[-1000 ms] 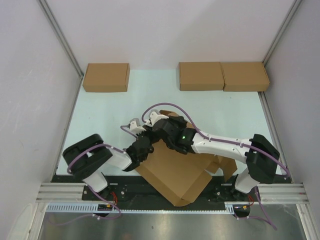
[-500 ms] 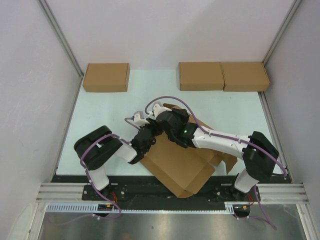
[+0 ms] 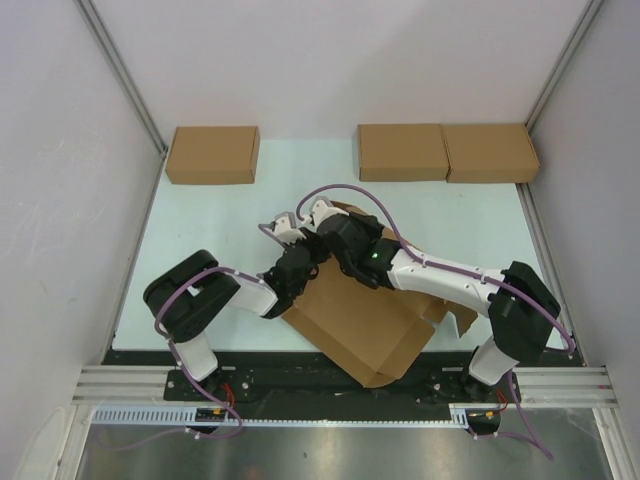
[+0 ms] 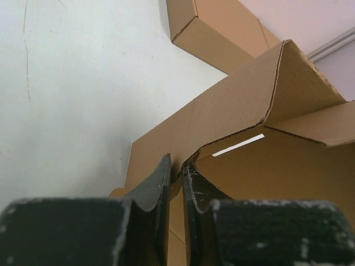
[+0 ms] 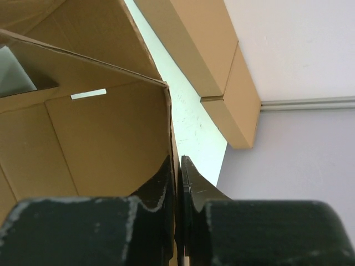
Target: Fold the paper box
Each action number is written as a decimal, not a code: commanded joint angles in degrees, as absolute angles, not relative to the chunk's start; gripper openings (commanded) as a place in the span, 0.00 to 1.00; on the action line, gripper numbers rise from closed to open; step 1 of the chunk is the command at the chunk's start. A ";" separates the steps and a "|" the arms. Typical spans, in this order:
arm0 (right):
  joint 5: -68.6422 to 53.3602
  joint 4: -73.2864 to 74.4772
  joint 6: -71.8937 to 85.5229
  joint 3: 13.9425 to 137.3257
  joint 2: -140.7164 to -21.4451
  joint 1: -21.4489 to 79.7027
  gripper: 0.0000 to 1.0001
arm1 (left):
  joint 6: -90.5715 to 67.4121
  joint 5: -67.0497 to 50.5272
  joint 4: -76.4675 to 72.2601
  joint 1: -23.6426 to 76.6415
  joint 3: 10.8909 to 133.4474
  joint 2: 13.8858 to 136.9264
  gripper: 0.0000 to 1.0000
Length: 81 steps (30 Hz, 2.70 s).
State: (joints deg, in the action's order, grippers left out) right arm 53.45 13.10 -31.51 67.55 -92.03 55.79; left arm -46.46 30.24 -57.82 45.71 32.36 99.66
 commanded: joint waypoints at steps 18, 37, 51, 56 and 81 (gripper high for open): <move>56.78 11.51 -26.81 70.14 -90.88 53.00 0.00 | -44.38 23.21 -63.98 44.38 29.53 94.39 0.22; 36.04 20.48 -20.21 71.19 -84.29 44.30 0.00 | -45.52 23.13 -54.76 42.80 22.15 83.85 0.34; 35.51 21.44 -19.77 71.19 -82.97 42.89 0.00 | -47.46 4.92 -51.35 42.89 29.52 93.42 0.24; 35.68 22.23 -19.25 71.19 -82.53 43.33 0.00 | -48.60 8.78 -44.57 42.45 35.24 100.01 0.21; 42.87 20.40 -21.88 69.44 -83.23 47.72 0.00 | -52.56 18.55 -32.78 34.37 40.88 103.36 0.25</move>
